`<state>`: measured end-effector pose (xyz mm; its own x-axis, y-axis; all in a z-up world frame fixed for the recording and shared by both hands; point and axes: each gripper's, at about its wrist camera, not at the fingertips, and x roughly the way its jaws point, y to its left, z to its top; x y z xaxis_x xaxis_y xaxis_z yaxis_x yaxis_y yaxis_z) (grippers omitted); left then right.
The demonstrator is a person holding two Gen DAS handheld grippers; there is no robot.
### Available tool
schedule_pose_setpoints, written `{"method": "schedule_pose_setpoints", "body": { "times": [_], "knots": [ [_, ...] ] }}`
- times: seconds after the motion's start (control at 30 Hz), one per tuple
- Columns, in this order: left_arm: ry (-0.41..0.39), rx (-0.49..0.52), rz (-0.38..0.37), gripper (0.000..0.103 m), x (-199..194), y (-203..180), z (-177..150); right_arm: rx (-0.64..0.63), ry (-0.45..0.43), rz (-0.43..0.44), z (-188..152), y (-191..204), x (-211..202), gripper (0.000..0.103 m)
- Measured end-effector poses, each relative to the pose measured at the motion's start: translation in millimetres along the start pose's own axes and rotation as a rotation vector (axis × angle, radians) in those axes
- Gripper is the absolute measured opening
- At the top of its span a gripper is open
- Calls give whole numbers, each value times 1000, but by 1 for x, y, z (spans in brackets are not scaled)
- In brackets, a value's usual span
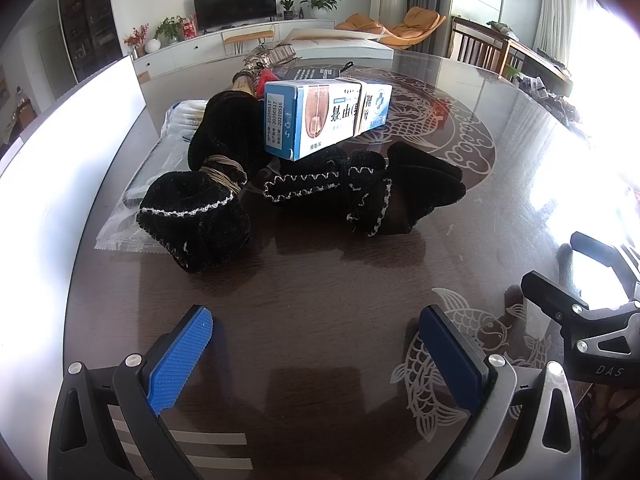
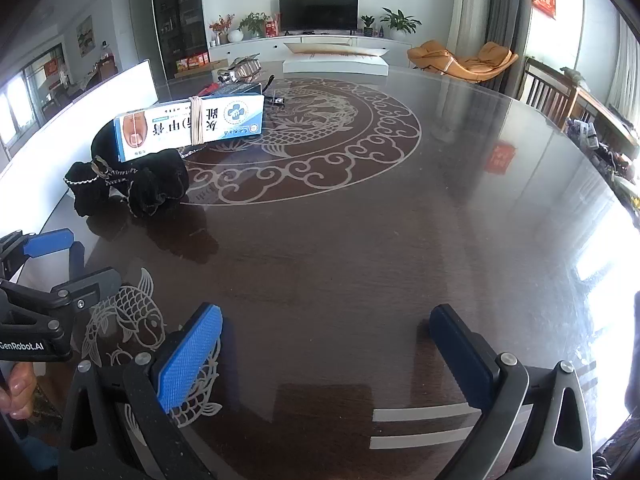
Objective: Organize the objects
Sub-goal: 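Move the left tool toward the pile of black knitted slippers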
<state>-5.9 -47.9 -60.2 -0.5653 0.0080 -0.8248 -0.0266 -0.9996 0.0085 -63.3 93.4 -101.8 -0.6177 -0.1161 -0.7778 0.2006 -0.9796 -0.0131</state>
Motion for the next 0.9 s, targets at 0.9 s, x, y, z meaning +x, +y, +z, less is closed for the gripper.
{"method": "schedule_pose_setpoints", "body": {
  "times": [0.9],
  "knots": [
    [41, 3, 0, 103, 1, 2, -3, -8, -7, 4, -2, -1, -1, 103]
  ]
}}
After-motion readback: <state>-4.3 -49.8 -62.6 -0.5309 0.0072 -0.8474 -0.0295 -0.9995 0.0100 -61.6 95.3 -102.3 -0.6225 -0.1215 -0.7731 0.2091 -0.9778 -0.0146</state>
